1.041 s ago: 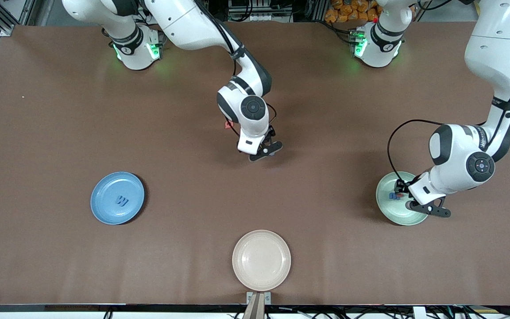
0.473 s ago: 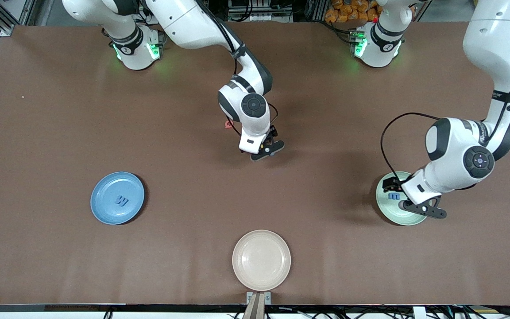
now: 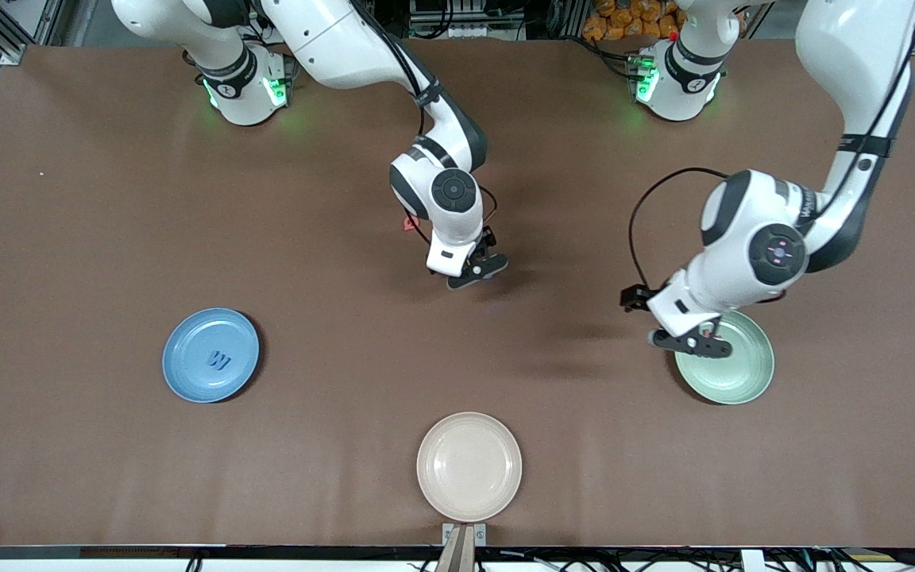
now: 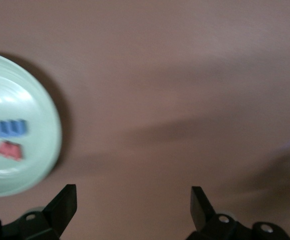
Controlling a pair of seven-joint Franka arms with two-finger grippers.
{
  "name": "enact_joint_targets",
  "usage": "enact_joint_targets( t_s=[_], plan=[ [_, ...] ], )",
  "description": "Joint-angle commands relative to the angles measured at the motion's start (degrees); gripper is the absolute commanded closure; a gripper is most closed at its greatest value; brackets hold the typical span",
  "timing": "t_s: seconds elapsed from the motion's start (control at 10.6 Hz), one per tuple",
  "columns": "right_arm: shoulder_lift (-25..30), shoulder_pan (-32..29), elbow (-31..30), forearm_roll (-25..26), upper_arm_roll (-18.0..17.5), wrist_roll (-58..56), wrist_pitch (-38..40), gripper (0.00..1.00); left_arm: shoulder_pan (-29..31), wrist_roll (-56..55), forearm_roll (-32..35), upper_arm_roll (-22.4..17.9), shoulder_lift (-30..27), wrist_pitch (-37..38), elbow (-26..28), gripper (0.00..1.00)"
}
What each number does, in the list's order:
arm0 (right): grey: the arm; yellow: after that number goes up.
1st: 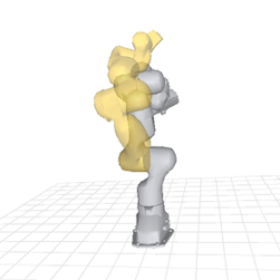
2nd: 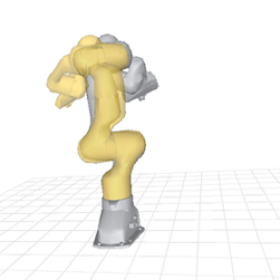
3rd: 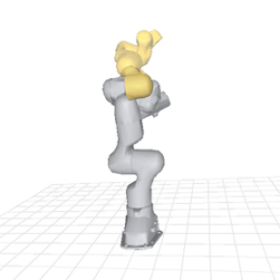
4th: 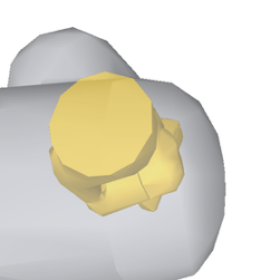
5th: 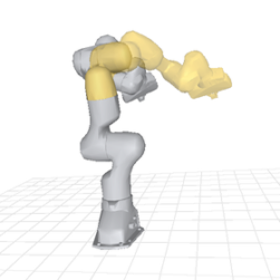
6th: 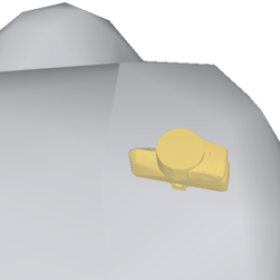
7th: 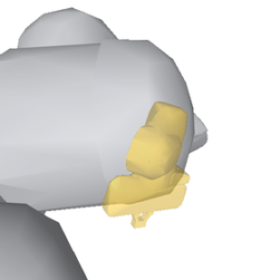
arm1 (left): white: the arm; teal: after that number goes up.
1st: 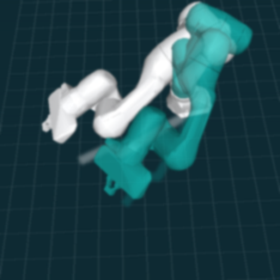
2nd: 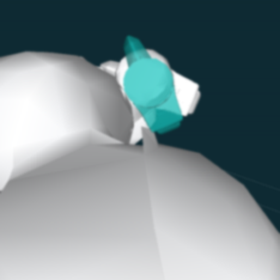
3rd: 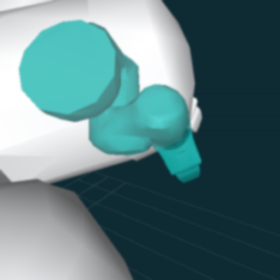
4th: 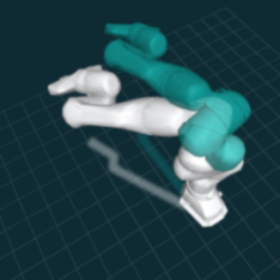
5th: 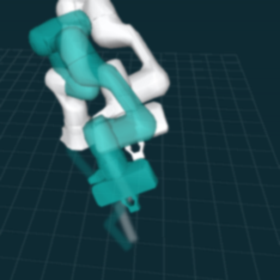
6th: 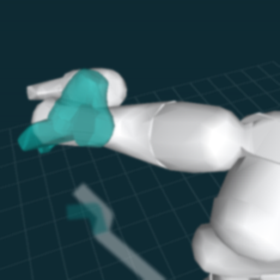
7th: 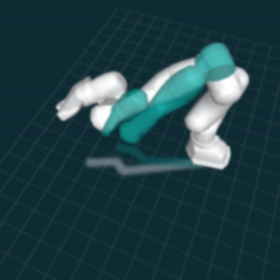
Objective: Sort uppercase to blue plate, lowercase to green plate
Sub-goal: 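Grasp the yellow H with the right gripper while the left gripper returns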
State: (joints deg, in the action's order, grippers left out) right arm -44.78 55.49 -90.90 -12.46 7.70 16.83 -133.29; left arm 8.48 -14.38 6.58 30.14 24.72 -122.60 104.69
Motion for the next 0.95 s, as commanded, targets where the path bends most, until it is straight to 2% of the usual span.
enact_joint_targets(
  t_s=[0.0, 0.09, 0.19, 0.38, 0.66, 0.76, 0.85],
  plan=[
    [0.6, 0.7, -0.9, -0.4, 0.3, 1.7, -0.4, 0.17, -0.4, -9.1, 0.9, 4.9, -1.2, 0.2, 2.4, 0.0],
    [0.6, 0.7, -0.9, -0.4, 0.3, 1.7, -0.3, 0.76, -3.4, -13.7, 0.9, 5.4, -1.0, 0.2, 2.4, 0.0],
    [0.6, 0.7, -0.9, -0.4, 0.3, 1.7, -0.3, 1.0, -7.6, -17.8, 1.0, 5.4, -0.8, -0.3, 2.4, 0.0],
    [0.7, 0.5, -0.9, -0.5, 0.3, 1.7, -0.1, 1.0, -12.1, -23.2, 1.0, 5.3, 0.0, -1.2, 1.9, 0.0],
    [2.1, -1.3, -0.8, -0.5, 0.4, 3.6, 0.8, 1.0, -11.6, -22.6, 1.1, 5.4, -0.2, -1.2, 1.7, 0.0],
    [3.0, -2.3, -0.6, -0.5, 1.3, 4.5, 2.9, 1.0, -11.6, -22.6, 1.1, 5.4, -0.2, -1.2, 1.6, 0.0],
    [4.0, -2.4, -0.4, -0.5, 4.8, 4.3, 6.3, 1.0, -11.3, -22.6, 2.4, 5.4, -0.1, -1.2, 1.6, 0.0]
  ],
)
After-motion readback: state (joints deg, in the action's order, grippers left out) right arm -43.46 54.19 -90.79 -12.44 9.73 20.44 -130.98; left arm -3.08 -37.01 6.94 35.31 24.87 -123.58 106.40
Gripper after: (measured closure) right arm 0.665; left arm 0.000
